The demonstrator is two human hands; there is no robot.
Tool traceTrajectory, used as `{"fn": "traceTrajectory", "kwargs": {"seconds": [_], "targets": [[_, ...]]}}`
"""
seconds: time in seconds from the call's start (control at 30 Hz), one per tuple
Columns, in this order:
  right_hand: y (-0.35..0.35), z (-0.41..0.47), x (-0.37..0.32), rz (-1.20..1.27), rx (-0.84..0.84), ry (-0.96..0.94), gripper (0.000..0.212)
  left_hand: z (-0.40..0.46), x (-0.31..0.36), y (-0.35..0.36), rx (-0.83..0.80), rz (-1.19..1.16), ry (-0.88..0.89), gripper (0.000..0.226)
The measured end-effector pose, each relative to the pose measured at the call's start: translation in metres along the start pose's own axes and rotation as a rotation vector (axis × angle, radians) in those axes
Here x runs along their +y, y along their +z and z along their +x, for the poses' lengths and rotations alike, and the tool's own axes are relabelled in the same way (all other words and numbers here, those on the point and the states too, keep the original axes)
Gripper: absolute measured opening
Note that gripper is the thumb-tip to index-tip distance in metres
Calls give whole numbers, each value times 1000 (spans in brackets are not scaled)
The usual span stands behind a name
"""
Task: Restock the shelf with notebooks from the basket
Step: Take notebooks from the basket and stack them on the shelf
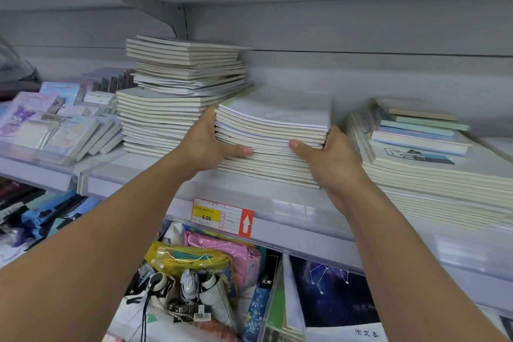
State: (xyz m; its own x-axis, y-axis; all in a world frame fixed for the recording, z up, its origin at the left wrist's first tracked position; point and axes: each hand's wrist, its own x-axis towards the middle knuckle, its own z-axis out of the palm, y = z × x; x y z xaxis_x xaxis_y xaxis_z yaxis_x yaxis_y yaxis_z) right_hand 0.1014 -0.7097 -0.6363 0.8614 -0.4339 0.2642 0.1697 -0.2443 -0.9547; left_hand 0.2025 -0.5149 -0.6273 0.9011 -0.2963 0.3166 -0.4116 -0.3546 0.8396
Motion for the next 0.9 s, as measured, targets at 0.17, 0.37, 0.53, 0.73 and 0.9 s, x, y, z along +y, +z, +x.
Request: {"fn": "traceTrajectory", "kwargs": {"seconds": [0.17,0.37,0.53,0.73,0.9], "targets": [[-2,-5,-5,-182,56,-24,35,-1,-4,2,53,8,44,71],[3,-13,-8,-291,168,-85,36,-5,-1,3,14,-19,-1,76],[4,-11,-18,181,-3,246,93,-11,30,14,5,-330,-260,125],[-1,-8,-20,381,-9,384,102,-5,40,32,293,-475,-464,132],[5,-20,-29,312,13,426,103,-2,31,30,293,-515,-522,142]]}}
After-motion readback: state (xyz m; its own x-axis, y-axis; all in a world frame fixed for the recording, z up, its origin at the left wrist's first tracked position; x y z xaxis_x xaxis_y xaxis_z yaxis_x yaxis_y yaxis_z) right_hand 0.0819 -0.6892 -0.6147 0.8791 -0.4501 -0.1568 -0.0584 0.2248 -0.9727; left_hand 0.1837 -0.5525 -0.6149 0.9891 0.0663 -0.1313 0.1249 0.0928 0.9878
